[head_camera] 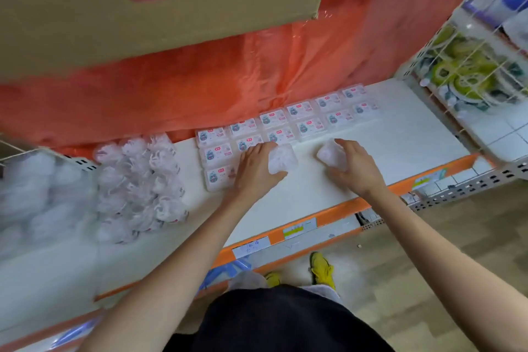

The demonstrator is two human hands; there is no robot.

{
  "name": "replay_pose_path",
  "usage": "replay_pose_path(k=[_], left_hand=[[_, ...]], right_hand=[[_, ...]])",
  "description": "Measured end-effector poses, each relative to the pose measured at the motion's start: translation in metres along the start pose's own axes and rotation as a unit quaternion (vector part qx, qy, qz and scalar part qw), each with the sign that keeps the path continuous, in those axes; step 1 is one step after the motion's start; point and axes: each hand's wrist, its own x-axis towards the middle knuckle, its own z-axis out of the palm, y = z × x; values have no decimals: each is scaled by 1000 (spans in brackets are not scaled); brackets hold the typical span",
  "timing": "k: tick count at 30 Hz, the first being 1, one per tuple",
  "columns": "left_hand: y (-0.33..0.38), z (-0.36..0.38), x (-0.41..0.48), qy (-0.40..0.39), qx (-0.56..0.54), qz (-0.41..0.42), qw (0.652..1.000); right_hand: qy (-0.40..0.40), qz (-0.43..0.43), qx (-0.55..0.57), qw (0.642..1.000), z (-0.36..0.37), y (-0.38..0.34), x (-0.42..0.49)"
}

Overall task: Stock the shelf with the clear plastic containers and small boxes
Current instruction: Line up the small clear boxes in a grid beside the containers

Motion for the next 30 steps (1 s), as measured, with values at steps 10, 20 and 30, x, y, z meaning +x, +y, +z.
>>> replay_pose_path(k=[10,20,30], left_hand=[[34,24,5,61,2,-95,994],[63,44,-3,96,-10,-113,989],[55,35,-16,117,-5,-65,991]], right_hand=[[-59,-77,-35,995,-21,51,45],[55,-155,214,963,-26,23,32],[-247,81,407,876,-7,-39,42]])
